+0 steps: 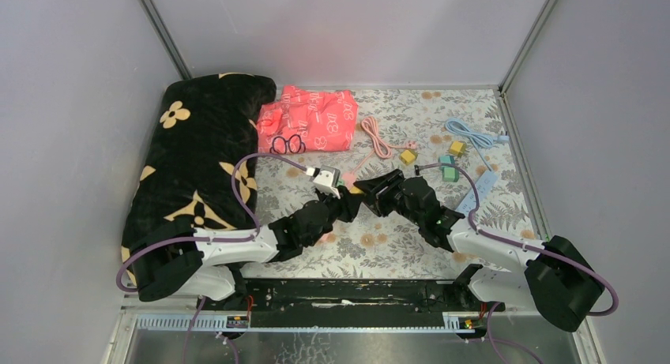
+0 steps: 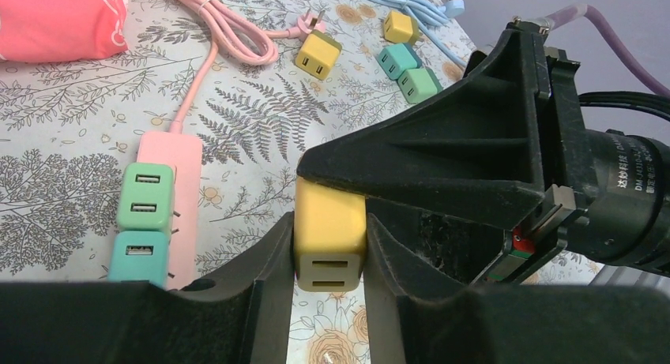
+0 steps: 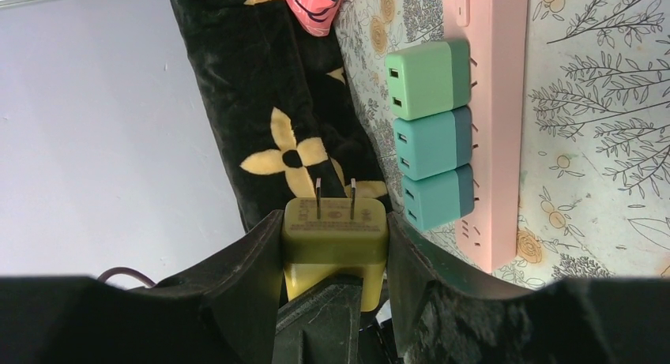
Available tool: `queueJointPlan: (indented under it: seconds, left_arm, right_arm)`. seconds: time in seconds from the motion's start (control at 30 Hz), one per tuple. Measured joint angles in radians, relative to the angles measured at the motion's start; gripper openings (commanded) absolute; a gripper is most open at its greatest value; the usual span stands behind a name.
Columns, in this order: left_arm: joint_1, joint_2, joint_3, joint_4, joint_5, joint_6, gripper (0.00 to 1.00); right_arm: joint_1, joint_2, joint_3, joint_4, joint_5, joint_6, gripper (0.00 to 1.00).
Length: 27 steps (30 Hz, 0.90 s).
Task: Insert the plug
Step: Adjust the plug.
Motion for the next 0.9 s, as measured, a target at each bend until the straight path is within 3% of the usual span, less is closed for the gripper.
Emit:
queueJointPlan:
  seconds: [0.37,0.67,0.9]
  left_arm:
    - [-0.002,-0.058,0.001,-0.102,0.018,-0.006,0.04]
    - [0.011,-0.122,0.066,-0.410,0.038,-0.047,0.00]
    - [0.056,-0.223,0.093,-0.638,0.099,-0.062,0.00]
  right_arm:
    - [0.016,-0.001,-0.004,0.014,0.000,-0.043,0.61]
    - [0.010,-0.006,0.002,-0.040,0.036,-0.273,0.91]
    - [0.010,-0.050,0.063,-0.076,0.031,-0.547,0.99]
